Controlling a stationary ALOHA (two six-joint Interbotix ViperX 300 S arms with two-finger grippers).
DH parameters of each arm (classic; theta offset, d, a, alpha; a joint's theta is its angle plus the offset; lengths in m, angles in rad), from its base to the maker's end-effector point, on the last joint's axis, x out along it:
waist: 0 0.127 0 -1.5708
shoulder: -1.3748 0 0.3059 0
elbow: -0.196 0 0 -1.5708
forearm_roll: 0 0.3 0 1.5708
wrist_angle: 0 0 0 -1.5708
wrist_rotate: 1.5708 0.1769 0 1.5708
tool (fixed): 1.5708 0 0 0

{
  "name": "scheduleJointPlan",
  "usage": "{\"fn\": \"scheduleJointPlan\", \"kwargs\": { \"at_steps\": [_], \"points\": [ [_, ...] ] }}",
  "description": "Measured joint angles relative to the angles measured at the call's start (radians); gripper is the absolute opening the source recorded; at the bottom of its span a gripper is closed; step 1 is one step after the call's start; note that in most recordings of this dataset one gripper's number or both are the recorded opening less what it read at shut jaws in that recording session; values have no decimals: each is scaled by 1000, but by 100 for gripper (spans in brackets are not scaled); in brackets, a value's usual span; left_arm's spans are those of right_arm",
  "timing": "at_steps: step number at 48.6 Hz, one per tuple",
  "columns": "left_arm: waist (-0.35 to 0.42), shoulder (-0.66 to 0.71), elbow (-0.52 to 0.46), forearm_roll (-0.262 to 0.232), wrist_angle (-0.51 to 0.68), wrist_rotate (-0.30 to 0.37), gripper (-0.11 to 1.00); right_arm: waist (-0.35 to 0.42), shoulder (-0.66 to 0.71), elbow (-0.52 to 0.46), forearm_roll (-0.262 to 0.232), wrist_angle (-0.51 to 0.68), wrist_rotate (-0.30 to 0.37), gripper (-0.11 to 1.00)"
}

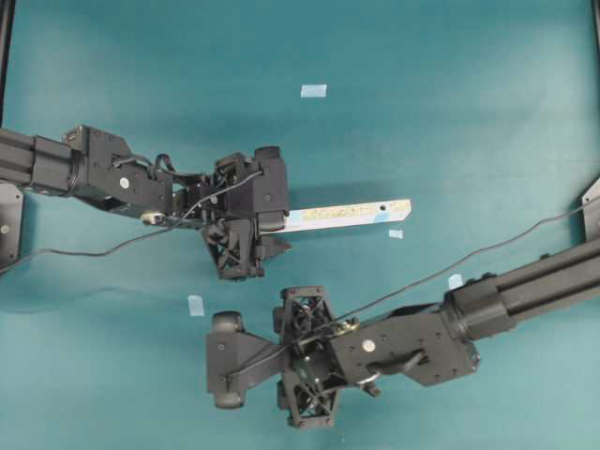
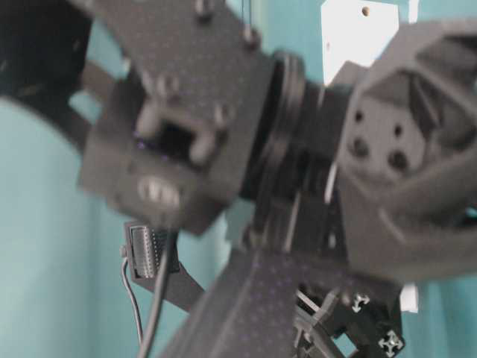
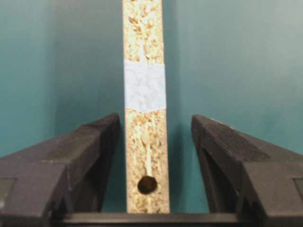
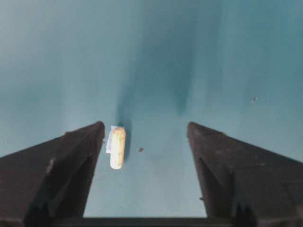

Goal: Move the wooden board into place and insert the rod into its hole.
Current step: 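Move the right gripper over the wooden dowel and rotate it vertical, then lower the right gripper and close on the wooden dowel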

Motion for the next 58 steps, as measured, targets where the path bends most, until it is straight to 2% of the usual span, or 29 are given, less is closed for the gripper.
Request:
{"fn": "scheduleJointPlan", "kwargs": {
  "at_steps": [6, 20, 39, 45, 53, 58],
  "points": [
    [-2, 0, 0, 0, 0, 0, 61, 0, 14, -29, 17, 32, 0, 68],
    [0, 0, 0, 0, -2, 0, 61, 0, 34, -48, 80, 49, 2, 68],
    [0, 0, 0, 0, -2, 0, 61, -2, 41, -49, 83, 58, 3, 66],
    [-2, 2, 0, 0, -3, 0, 61, 0, 41, -49, 83, 58, 6, 61],
    [-2, 2, 0, 0, -3, 0, 61, -2, 41, -49, 81, 57, 11, 46],
    [-2, 2, 0, 0, -3, 0, 61, 0, 43, -49, 81, 51, 11, 46]
  ]
}}
